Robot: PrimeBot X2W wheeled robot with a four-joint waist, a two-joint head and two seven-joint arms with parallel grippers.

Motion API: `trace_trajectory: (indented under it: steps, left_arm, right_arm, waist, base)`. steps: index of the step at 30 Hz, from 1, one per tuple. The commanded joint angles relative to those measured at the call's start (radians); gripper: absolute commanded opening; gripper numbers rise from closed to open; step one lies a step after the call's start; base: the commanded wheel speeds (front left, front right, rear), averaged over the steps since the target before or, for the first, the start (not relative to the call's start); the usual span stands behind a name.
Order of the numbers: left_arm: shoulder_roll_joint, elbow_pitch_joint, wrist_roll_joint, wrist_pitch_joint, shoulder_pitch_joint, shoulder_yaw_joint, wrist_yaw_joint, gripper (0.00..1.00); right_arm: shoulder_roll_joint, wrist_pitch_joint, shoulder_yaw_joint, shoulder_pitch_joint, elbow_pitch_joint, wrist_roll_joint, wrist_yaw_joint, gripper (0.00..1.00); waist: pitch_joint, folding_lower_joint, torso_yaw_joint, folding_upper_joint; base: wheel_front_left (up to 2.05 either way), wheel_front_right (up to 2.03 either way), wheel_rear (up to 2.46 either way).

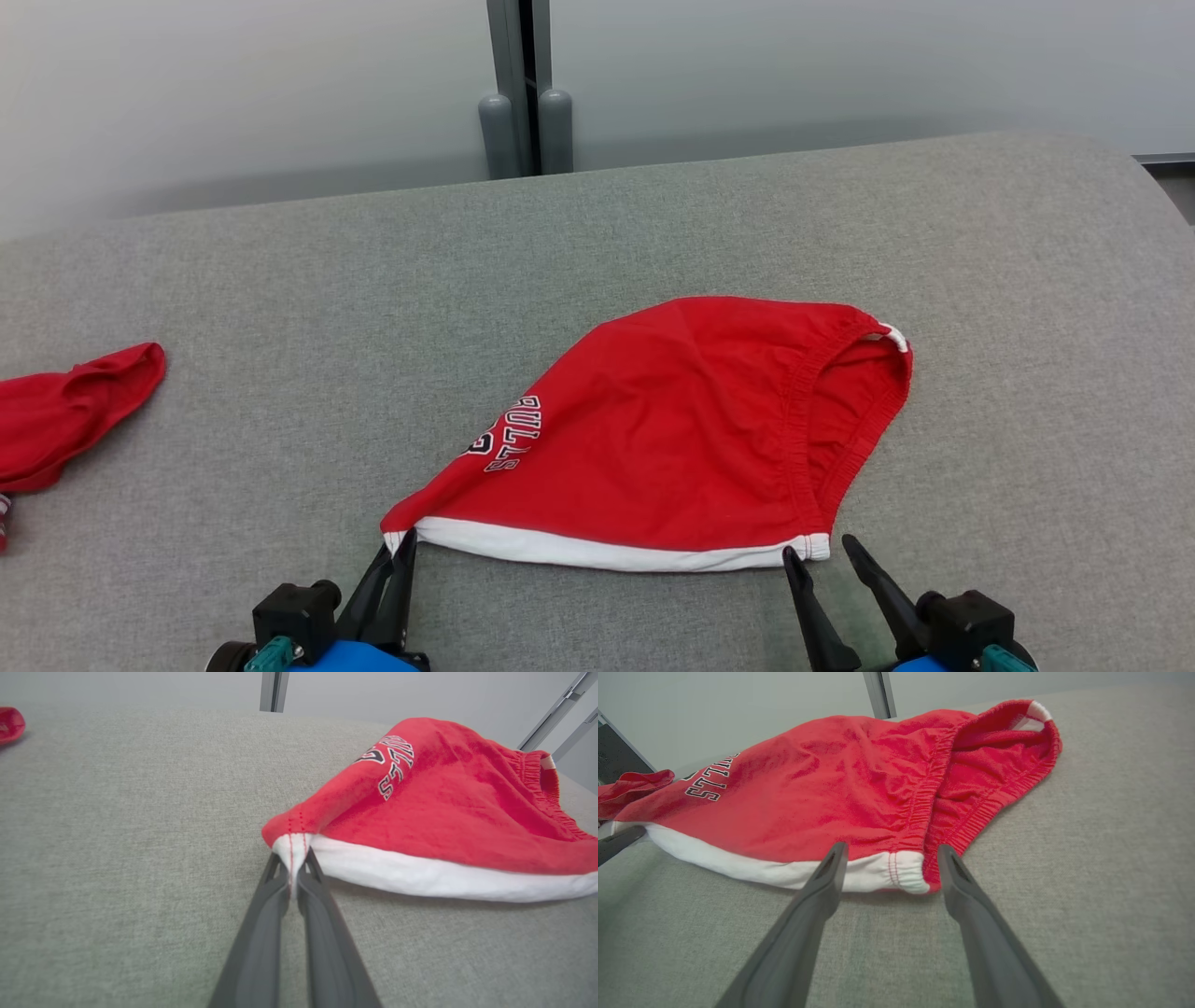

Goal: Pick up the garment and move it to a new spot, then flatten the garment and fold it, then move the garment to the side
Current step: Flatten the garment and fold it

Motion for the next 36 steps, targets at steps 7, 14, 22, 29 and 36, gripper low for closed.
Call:
trace_trajectory:
  steps: [7, 14, 22, 29, 36]
  left_arm:
    - [0.000, 0.000, 0.027, -0.003, -0.010, 0.023, -0.002, 0.00]
    - [0.000, 0.004, 0.029, -0.003, -0.022, 0.022, -0.002, 0.00]
    - [0.007, 0.002, 0.023, -0.003, -0.028, 0.021, -0.002, 0.00]
    - [-0.003, -0.051, 0.015, -0.003, -0.047, 0.045, -0.002, 0.00]
    - [0.017, -0.238, 0.048, -0.003, -0.159, 0.104, -0.002, 0.00]
  right_arm:
    - [-0.005, -0.003, 0.034, -0.014, 0.018, 0.023, 0.001, 1.00]
    - [-0.004, -0.003, 0.011, -0.051, 0.078, 0.005, 0.001, 0.97]
    - [-0.004, -0.003, 0.023, -0.083, 0.107, -0.046, 0.001, 0.11]
    - [-0.004, -0.003, 0.014, -0.061, -0.005, -0.033, 0.001, 0.00]
    - [-0.004, -0.003, -0.005, -0.168, -0.168, -0.024, 0.001, 0.00]
  waist:
    - [0.012, 0.0001, -0.013, 0.0000]
    - [0.021, 0.0001, -0.001, 0.0000]
    - [0.033, 0.0001, 0.013, 0.0000]
    - [0.007, 0.0001, 0.014, 0.0000]
    - [-0.061, 0.0001, 0.027, 0.0000]
  base:
    - [0.00, 0.00, 0.00]
    - [0.00, 0.00, 0.00]
    - [0.00, 0.00, 0.00]
    - [0.00, 0.00, 0.00]
    - [0.00, 0.00, 0.00]
